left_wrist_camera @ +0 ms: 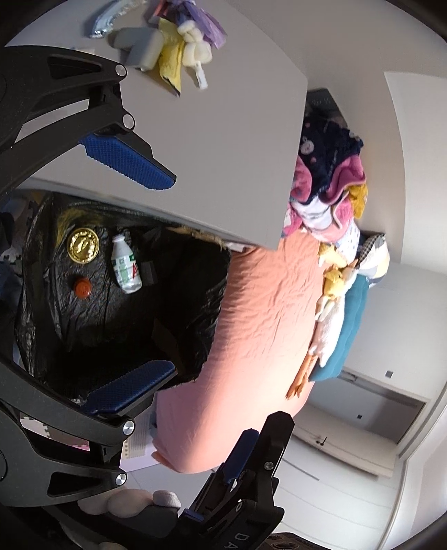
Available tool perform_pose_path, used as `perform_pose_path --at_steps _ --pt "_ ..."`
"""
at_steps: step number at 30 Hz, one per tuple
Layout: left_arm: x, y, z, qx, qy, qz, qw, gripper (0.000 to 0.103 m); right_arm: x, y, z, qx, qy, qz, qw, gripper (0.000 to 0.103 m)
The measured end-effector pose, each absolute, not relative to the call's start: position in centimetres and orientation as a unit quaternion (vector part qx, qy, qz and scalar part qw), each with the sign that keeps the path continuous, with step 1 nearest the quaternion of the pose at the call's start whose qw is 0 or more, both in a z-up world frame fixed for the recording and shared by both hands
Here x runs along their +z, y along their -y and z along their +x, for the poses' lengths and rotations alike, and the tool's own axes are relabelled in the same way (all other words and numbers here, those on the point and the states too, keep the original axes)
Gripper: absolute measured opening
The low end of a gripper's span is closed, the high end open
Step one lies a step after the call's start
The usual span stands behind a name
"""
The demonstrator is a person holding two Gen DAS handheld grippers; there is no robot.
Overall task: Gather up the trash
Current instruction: 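Move both tools back over the table toward the remaining trash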
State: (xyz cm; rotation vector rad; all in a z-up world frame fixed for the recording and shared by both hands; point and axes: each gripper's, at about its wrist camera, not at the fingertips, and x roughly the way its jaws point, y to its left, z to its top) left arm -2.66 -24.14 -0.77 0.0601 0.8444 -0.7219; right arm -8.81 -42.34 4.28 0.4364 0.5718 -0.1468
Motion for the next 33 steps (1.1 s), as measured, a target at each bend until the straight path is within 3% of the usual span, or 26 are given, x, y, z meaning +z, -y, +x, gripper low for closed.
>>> perform_pose_path --at_steps 33 --pt "-1.8 8.5 -0.1 -0.193 -0.404 -0.031 0.894 0.096 2.1 28.3 -0.9 0.047 -0.336 0.164 0.926 0.077"
